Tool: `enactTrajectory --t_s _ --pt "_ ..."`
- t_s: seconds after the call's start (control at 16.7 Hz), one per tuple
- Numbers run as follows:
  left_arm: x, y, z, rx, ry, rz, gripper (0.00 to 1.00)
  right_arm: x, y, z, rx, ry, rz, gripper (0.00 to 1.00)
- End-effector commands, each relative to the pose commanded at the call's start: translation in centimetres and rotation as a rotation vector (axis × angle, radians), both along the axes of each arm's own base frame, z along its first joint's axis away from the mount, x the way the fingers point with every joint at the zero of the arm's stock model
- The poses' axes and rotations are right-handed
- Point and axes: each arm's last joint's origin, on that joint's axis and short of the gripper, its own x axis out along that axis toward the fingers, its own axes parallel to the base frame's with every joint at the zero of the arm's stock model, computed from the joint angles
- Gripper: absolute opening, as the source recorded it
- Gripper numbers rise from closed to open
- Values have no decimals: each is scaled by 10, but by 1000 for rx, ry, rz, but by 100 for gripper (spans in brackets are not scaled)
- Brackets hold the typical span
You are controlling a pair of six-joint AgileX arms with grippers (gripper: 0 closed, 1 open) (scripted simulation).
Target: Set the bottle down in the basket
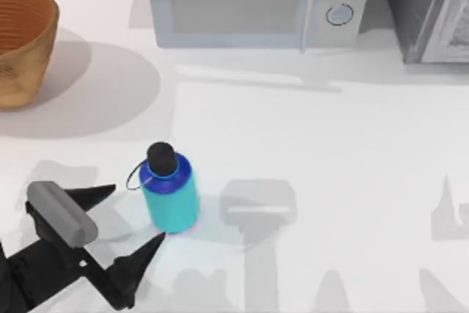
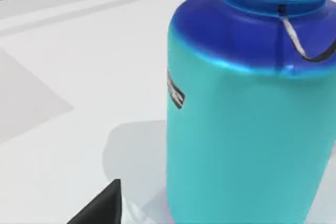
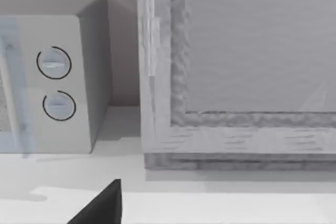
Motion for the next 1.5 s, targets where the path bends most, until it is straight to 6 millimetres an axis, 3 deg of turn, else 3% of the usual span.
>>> enactTrajectory --t_s 0.18,0.24,0.48,1.14,1.5 --pt "0 0 0 0 0 0 100 0 0 0 0 0 0 100" --pt "-2 2 -8 14 63 9 100 0 0 0 0 0 0 100" --pt "7 -3 -4 4 5 1 100 0 0 0 0 0 0 100" --pt "40 -39 -12 0 0 0 100 0 0 0 0 0 0 100" --pt "48 -49 -14 0 0 0 100 0 0 0 0 0 0 100"
